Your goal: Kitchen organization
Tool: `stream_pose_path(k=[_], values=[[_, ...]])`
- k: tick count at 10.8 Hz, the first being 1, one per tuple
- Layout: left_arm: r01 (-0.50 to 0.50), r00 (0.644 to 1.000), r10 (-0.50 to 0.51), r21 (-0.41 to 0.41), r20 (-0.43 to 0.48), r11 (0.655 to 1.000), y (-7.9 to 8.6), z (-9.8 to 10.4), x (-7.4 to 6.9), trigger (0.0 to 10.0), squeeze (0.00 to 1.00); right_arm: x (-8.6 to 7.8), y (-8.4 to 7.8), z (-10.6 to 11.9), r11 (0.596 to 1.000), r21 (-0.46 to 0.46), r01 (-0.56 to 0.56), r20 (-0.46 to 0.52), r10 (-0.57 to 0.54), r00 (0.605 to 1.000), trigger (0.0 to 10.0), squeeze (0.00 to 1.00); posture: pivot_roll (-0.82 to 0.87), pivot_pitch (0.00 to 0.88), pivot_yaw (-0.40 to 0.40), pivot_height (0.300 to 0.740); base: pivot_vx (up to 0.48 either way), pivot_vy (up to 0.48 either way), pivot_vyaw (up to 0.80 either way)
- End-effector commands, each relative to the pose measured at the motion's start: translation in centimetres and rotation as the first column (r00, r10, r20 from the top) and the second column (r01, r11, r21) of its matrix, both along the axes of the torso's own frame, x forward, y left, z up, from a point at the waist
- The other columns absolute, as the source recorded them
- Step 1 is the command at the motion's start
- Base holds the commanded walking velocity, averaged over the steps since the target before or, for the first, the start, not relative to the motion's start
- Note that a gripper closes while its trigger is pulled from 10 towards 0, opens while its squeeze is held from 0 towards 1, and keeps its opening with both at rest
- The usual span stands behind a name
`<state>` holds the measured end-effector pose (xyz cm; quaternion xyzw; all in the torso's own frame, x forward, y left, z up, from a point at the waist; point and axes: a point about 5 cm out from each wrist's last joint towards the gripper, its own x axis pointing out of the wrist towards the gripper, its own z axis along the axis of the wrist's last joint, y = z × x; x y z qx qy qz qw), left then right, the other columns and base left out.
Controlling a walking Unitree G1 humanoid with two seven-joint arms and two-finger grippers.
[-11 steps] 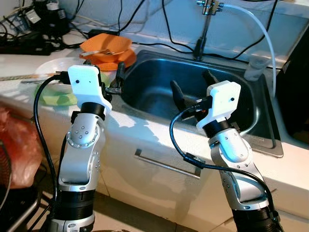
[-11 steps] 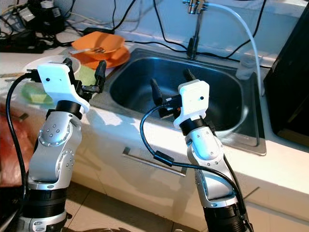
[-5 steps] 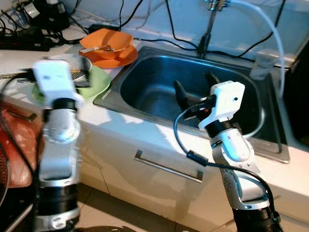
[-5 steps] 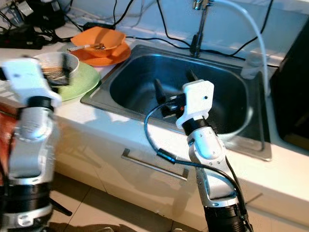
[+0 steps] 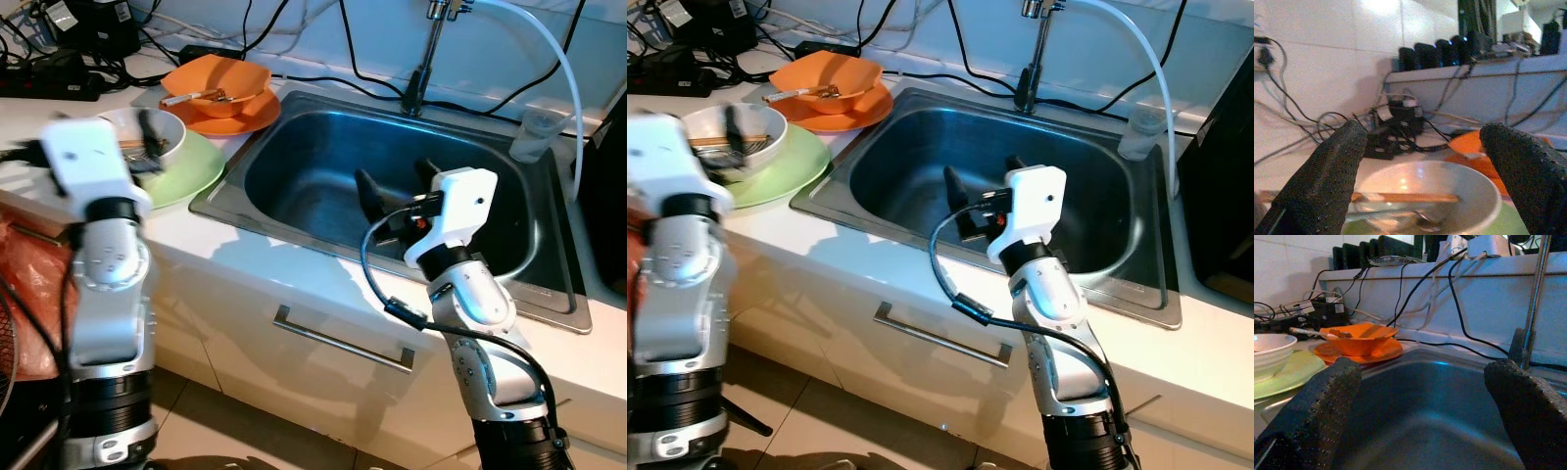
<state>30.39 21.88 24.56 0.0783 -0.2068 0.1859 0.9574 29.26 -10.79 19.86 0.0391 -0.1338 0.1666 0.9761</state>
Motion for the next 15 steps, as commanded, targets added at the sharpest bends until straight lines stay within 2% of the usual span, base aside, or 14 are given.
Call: stream_pose_path(k=[1, 2, 5, 9, 12, 15], values=[[-0.034, 0.999, 0.034, 0.001, 0.015, 0.999, 0.5, 0.2, -0.4, 10.0, 0.0, -0.1, -0.2, 0.1, 1.0, 0.006, 0.0, -0.002, 0.0, 1.0, 10.0, 0.0, 0.01, 0.082, -0.042, 0.74, 0.0, 0.0, 0.0], [-0.093, 0.996, 0.093, -0.017, 0.0, 0.996, 1.6, -0.2, -0.9, 10.0, 0.0, -0.1, 0.3, -0.1, 0.998, 0.021, -0.051, -0.032, 0.052, 0.998, 10.0, 0.0, 0.01, 0.087, -0.048, 0.74, 0.0, 0.0, 0.0], [-0.107, 0.994, 0.106, -0.045, -0.036, 0.993, 1.6, -1.1, -1.3, 10.0, 0.0, -0.8, 1.9, -0.6, 0.97, 0.013, -0.241, -0.083, 0.242, 0.967, 10.0, 0.0, 0.01, 0.089, -0.053, 0.74, 0.0, 0.0, 0.0], [-0.097, 0.992, 0.088, -0.103, -0.089, 0.99, 1.9, -2.3, -0.7, 10.0, 0.0, -2.2, 3.3, -1.2, 0.919, -0.01, -0.394, -0.122, 0.39, 0.913, 10.0, 0.0, 0.0, 0.088, -0.055, 0.74, 0.0, 0.0, 0.0], [-0.109, 0.991, 0.098, -0.121, -0.096, 0.987, 2.3, -2.6, -0.4, 10.0, 0.0, -2.6, 3.4, -1.3, 0.9, -0.008, -0.436, -0.135, 0.431, 0.892, 10.0, 0.0, 0.0, 0.088, -0.057, 0.74, 0.0, 0.0, 0.0], [-0.073, 0.992, 0.056, -0.153, -0.116, 0.985, 2.6, -3.0, 0.3, 10.0, 0.0, -3.0, 3.5, -1.3, 0.889, -0.014, -0.457, -0.14, 0.451, 0.882, 10.0, 0.0, -0.01, 0.091, -0.058, 0.74, 0.0, 0.0, 0.0]])
